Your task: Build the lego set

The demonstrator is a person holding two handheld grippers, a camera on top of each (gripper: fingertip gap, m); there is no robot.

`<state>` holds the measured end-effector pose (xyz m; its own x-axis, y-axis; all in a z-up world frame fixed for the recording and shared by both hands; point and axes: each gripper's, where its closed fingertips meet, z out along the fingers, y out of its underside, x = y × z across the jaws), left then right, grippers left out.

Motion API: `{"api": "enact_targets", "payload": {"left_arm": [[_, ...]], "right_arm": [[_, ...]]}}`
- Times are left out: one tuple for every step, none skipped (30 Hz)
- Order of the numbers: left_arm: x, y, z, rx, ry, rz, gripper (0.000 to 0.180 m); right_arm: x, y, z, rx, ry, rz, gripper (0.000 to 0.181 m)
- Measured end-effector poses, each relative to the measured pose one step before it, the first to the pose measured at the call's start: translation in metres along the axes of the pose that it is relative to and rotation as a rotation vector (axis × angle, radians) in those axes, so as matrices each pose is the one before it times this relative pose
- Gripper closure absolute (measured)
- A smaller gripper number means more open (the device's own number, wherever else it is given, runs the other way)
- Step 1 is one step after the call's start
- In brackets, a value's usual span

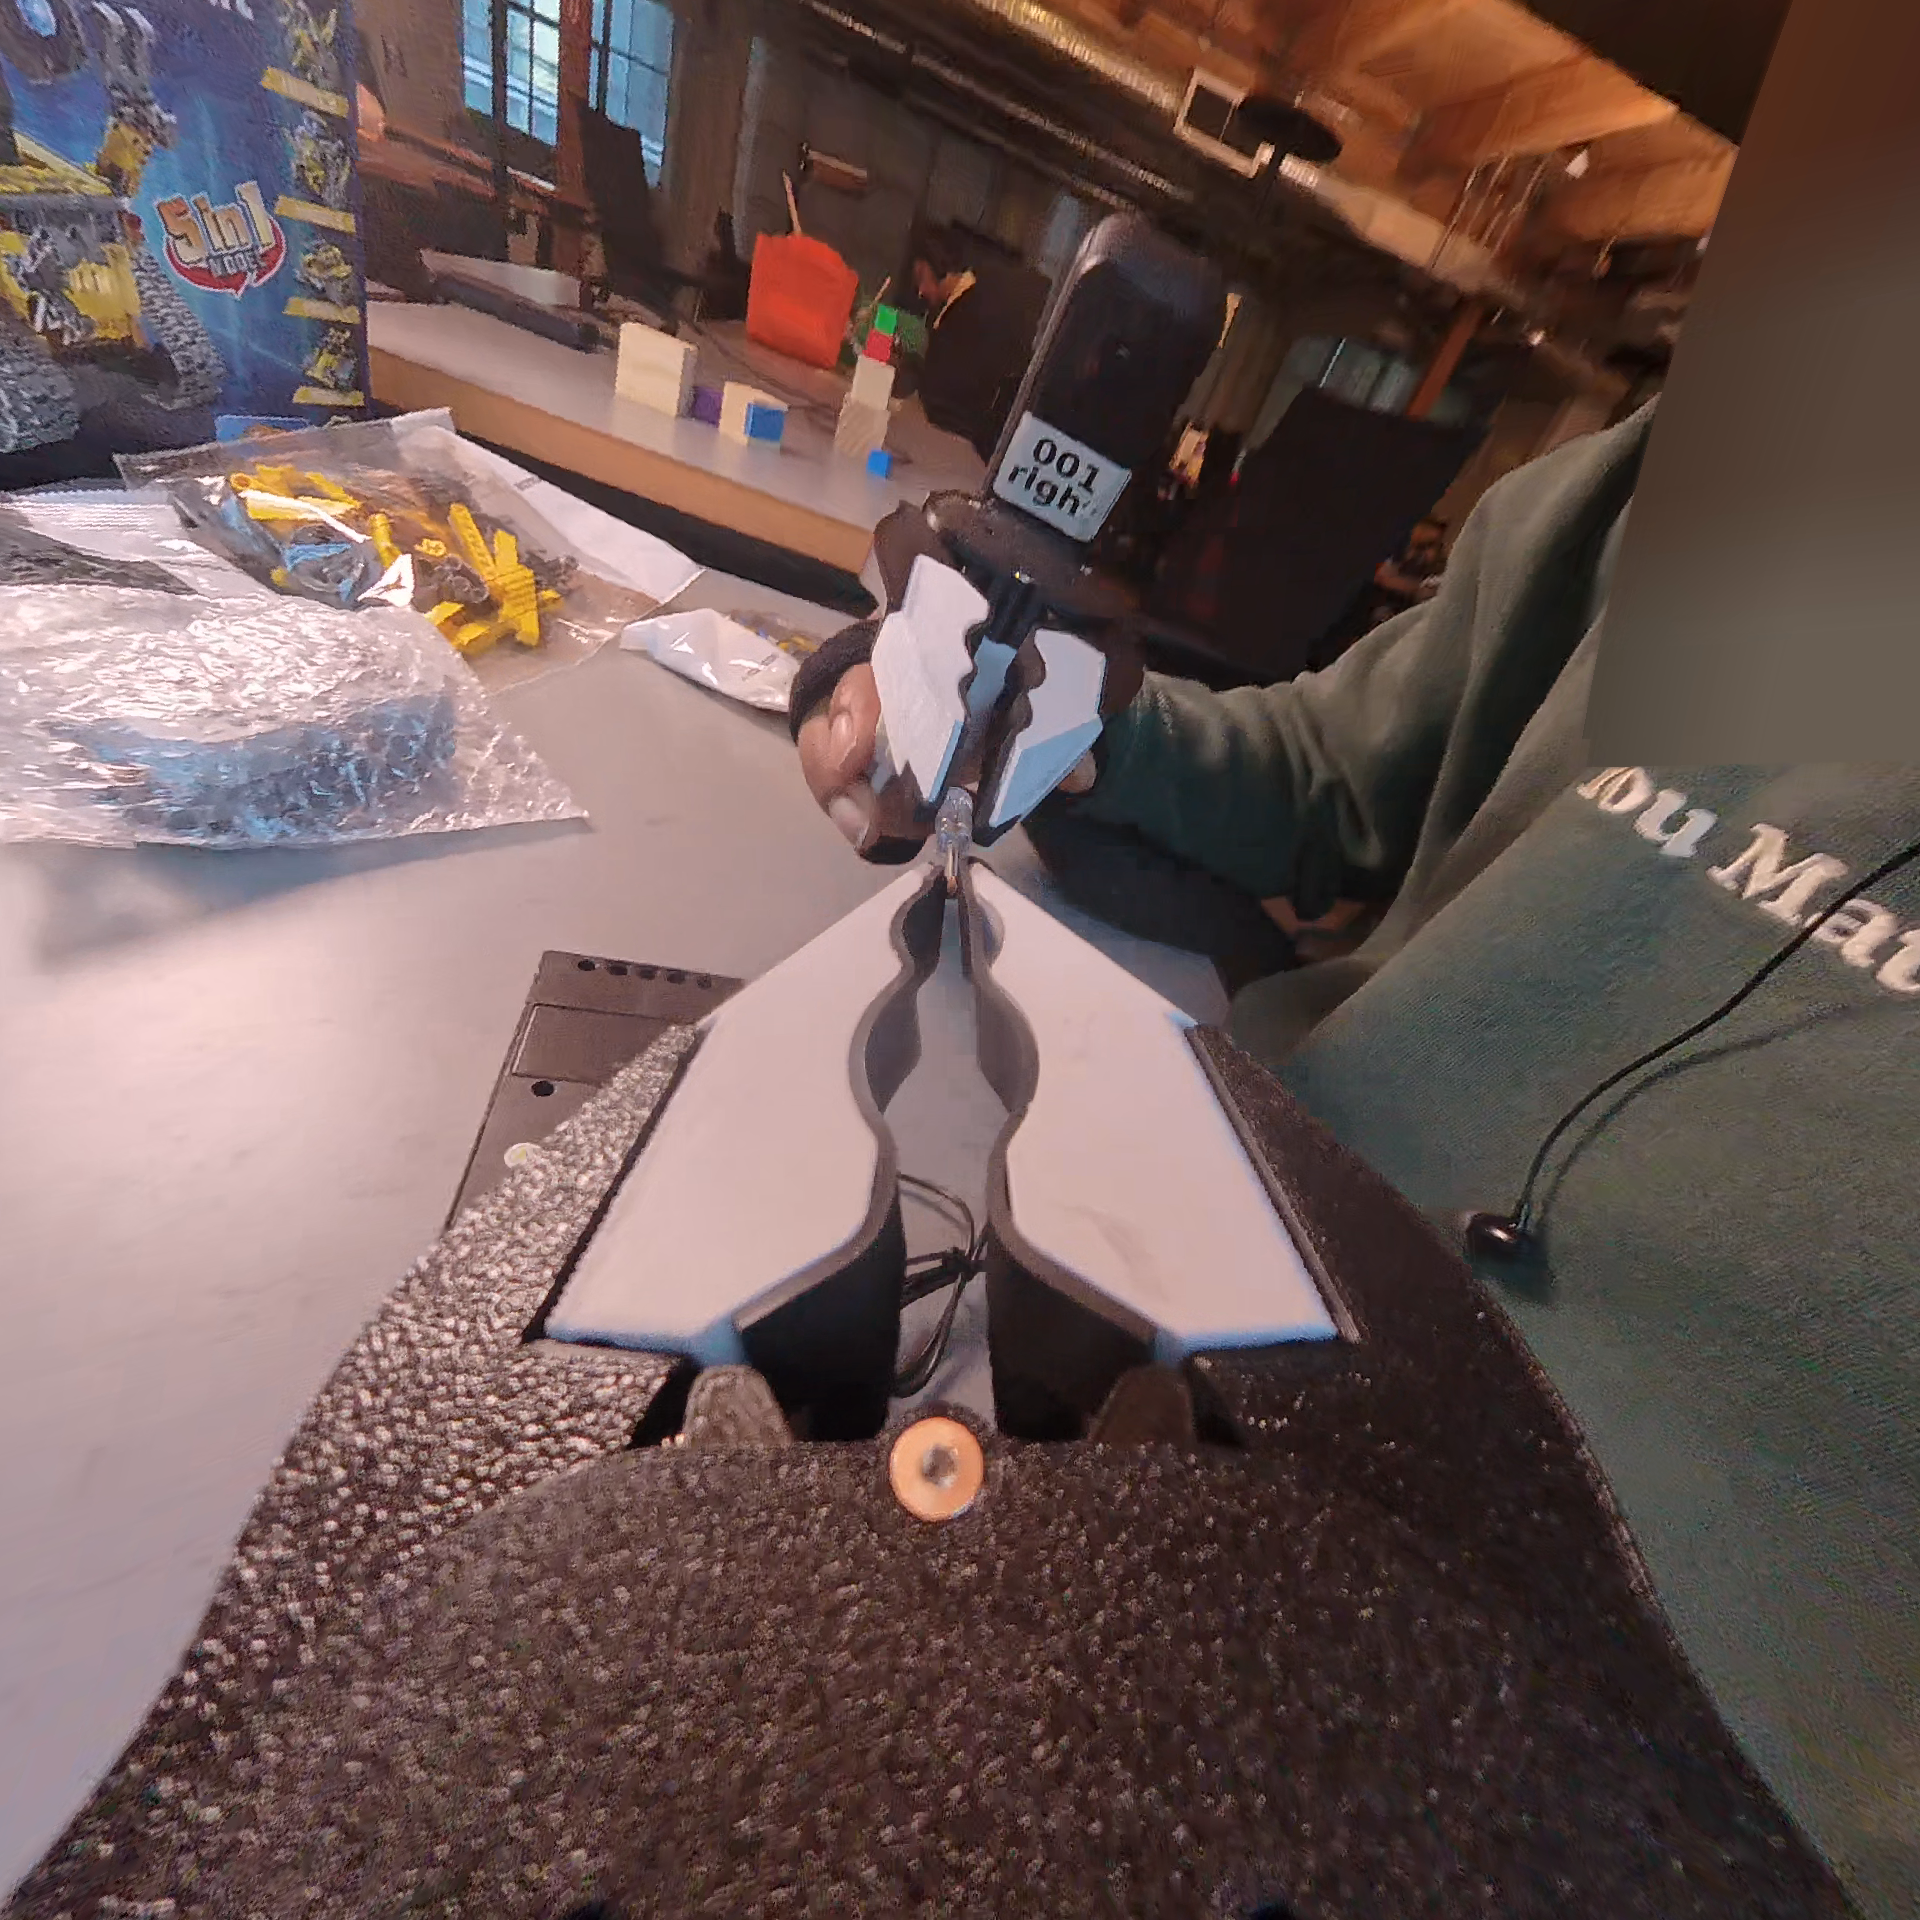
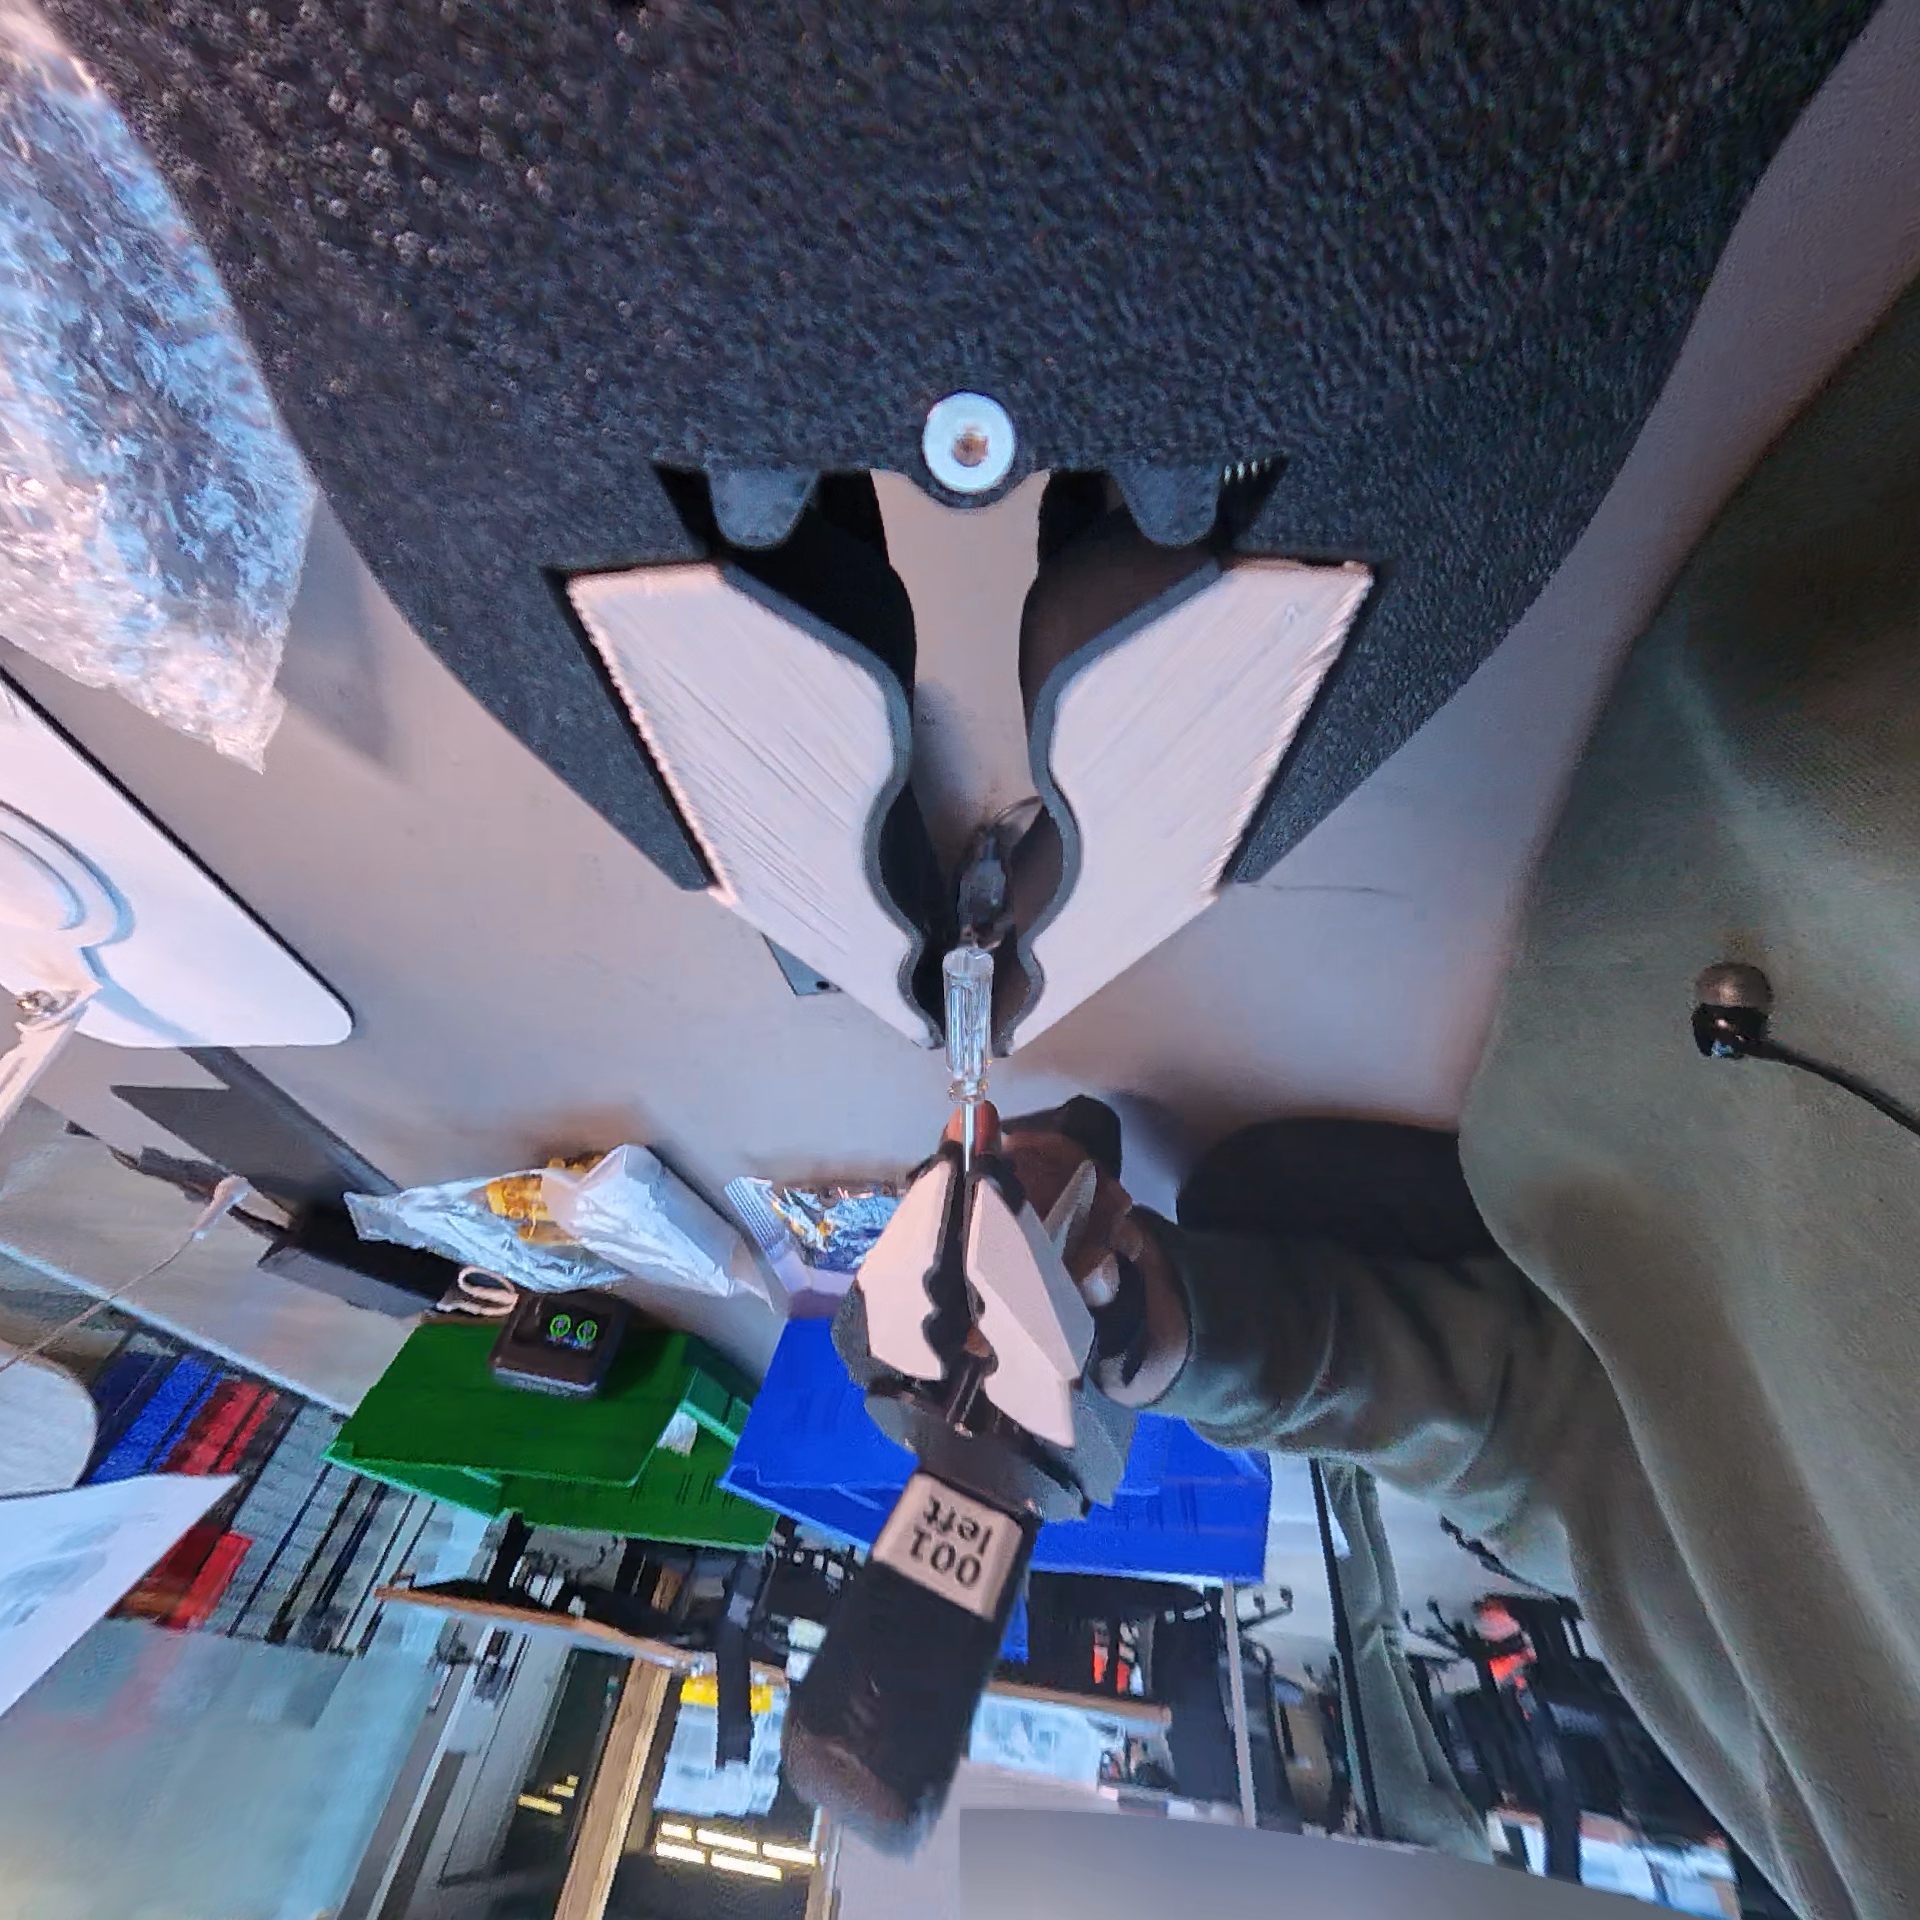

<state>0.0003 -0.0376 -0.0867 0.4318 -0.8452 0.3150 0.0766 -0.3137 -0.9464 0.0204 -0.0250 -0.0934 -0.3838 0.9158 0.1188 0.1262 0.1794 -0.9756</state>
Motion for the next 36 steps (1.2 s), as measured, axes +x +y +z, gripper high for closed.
{"api": "enact_targets", "payload": {"left_arm": [[0.00094, -0.0032, -0.00071, 0.0255, 0.0188, -0.0285, 0.178], [0.00039, -0.0021, -0.00043, 0.0176, 0.0129, -0.0209, 0.178], [0.0004, -0.0013, -0.00013, 0.0123, 0.0097, -0.0145, 0.178], [0.00061, -0.00115, 0.00006, 0.01, 0.0093, -0.0114, 0.178], [0.00064, -0.00119, 0.00019, 0.01, 0.0085, -0.0106, 0.178], [0.00036, -0.00086, 0.00023, 0.0087, 0.0061, -0.0098, 0.178], [-0.00015, -0.00014, 0.0004, 0.0027, 0.0027, -0.006, 0.178], [-0.00014, 0.00095, 0.00047, -0.0031, 0.001, -0.0012, 0.178], [0.00043, 0.00036, 0.0005, 0.0004, 0.0042, -0.0023, 0.178], [0.00104, -0.00078, 0.00035, 0.0075, 0.0079, -0.0071, 0.178], [0.00057, -0.00106, 0.00026, 0.0084, 0.0055, -0.0067, 0.178], [0.00004, -0.00024, 0.00022, 0.0027, 0.0011, -0.0009, 0.178], [-0.0001, 0.00067, 0.00026, -0.0036, -0.0009, 0.0037, 0.178], [0.00005, 0.00051, 0.00026, -0.0035, -0.0017, 0.0058, 0.178], [0.00003, 0.00019, 0.00038, -0.0016, -0.0044, 0.0095, 0.178], [-0.00014, -0.00006, 0.00042, -0.001, -0.0075, 0.0151, 0.177], [-0.00044, -0.00014, 0.00026, 0.0008, -0.0086, 0.0174, 0.177], [-0.00034, 0.00026, 0.00029, -0.0004, -0.0081, 0.0184, 0.177], [-0.00022, 0.00078, 0.00022, -0.0046, -0.0082, 0.0231, 0.177], [-0.00022, 0.00109, 0.00005, -0.0084, -0.0109, 0.0292, 0.177], [-0.00043, 0.00159, -0.00017, -0.0128, -0.0142, 0.0349, 0.177], [0.00011, 0.00193, -0.0001, -0.0166, -0.0138, 0.0424, 0.171], [-0.00005, 0.00191, -0.00012, -0.0182, -0.0171, 0.0459, 0.162], [-0.00043, 0.00215, -0.00013, -0.0204, -0.0209, 0.045, 0.155], [-0.00117, 0.00259, -0.00021, -0.0241, -0.0235, 0.0442, 0.15], [-0.0022, 0.003, -0.00009, -0.0252, -0.0296, 0.0434, 0.146], [-0.00244, 0.00277, -0.00009, -0.0234, -0.0298, 0.0417, 0.145], [-0.00138, 0.00224, 0.00003, -0.0194, -0.0223, 0.0361, 0.145], [-0.00021, 0.00129, 0.00024, -0.013, -0.0123, 0.026, 0.147], [0.00106, 0.0007, 0.00047, -0.0088, -0.001, 0.0163, 0.151], [0.00186, 0.00079, 0.00061, -0.0082, 0.0054, 0.0115, 0.157], [0.00155, 0.00115, 0.00073, -0.009, 0.0041, 0.0111, 0.161], [0.00098, 0.00166, 0.00077, -0.0109, 0.0015, 0.0118, 0.165], [0.00031, 0.00213, 0.00074, -0.0147, -0.0028, 0.0101, 0.17], [-0.00083, 0.00257, 0.00054, -0.0168, -0.0068, 0.0077, 0.177], [-0.00034, 0.00197, 0.00001, -0.0137, -0.0006, 0.0044, 0.177]], "right_arm": [[-0.00063, -0.00422, -0.00046, 0.0244, -0.0037, 0.0075, 0.174], [0.00038, -0.00321, -0.00037, 0.0202, 0.0027, 0.0065, 0.174], [0.00024, -0.00212, -0.00034, 0.0145, 0.0011, 0.0038, 0.174], [-0.00019, -0.00101, -0.00017, 0.0085, 0.0003, 0.0001, 0.173], [0.00021, -0.00088, 0.00006, 0.007, 0.0036, -0.0031, 0.173], [-0.00059, 0.00013, 0.0005, 0.0013, -0.0015, -0.0006, 0.171], [-0.00055, 0.00054, 0.00083, -0.0019, -0.002, 0.0011, 0.169], [0.0002, -0.00055, 0.00072, 0.006, 0.0051, -0.0024, 0.168], [0.00005, -0.00137, 0.00059, 0.0093, 0.0044, -0.0013, 0.168], [-0.00008, -0.00055, 0.00078, 0.0026, 0.0016, 0.002, 0.168], [0.00003, 0.00019, 0.00086, -0.0009, 0.0025, -0.0012, 0.168], [-0.00007, 0.00045, 0.00061, -0.0013, 0.002, -0.004, 0.171], [0.00059, -0.00005, 0.00023, 0.0015, 0.0057, -0.0014, 0.173], [0.00021, -0.00145, -0.00029, 0.0098, 0.0013, 0.0037, 0.174], [-0.0002, -0.00097, -0.00043, 0.0048, -0.0049, 0.0127, 0.174], [0.00025, -0.0007, -0.0004, 0.005, -0.0038, 0.0123, 0.174], [0.00032, -0.00034, -0.00034, 0.0044, -0.0032, 0.0127, 0.174], [0.00047, 0.00021, -0.00013, 0.0018, -0.004, 0.0142, 0.174], [0.00012, 0.00055, -0.00029, -0.0002, -0.0066, 0.0107, 0.174], [-0.00025, 0.00096, -0.00011, -0.0015, -0.0061, 0.0075, 0.174], [0.00008, 0.0009, 0.00008, -0.0012, -0.003, 0.007, 0.174], [0.00017, 0.00116, 0.00014, -0.0033, -0.0019, 0.0046, 0.174], [0.00094, 0.00098, -0.0002, -0.0026, 0.004, 0.0002, 0.174], [0.00119, 0.00052, -0.00045, -0.0013, 0.0055, -0.0006, 0.174], [0.00084, 0.00056, -0.00044, -0.0023, 0.0018, 0.002, 0.174], [0.00078, 0.00076, -0.00027, -0.0024, 0.002, 0.0011, 0.174], [0.00081, 0.00112, -0.0002, -0.0044, 0.0031, -0.0005, 0.174], [0.00071, 0.00183, 0.00024, -0.0093, 0.0037, -0.0026, 0.174], [0.0005, 0.0023, 0.00062, -0.0119, 0.0045, -0.0059, 0.174], [-0.00012, 0.00234, 0.00077, -0.0117, 0.0009, -0.0052, 0.174], [-0.00061, 0.00239, 0.00101, -0.0124, -0.0018, -0.0022, 0.174], [-0.00061, 0.00237, 0.00125, -0.0127, -0.0015, -0.0031, 0.174], [-0.00083, 0.00215, 0.00127, -0.0122, -0.0022, -0.0045, 0.174], [-0.00143, 0.00207, 0.00125, -0.0117, -0.0054, -0.004, 0.174], [-0.00169, 0.0017, 0.00099, -0.0096, -0.0067, -0.0036, 0.174], [-0.0016, 0.00168, 0.00102, -0.0088, -0.0049, -0.0032, 0.174]]}}
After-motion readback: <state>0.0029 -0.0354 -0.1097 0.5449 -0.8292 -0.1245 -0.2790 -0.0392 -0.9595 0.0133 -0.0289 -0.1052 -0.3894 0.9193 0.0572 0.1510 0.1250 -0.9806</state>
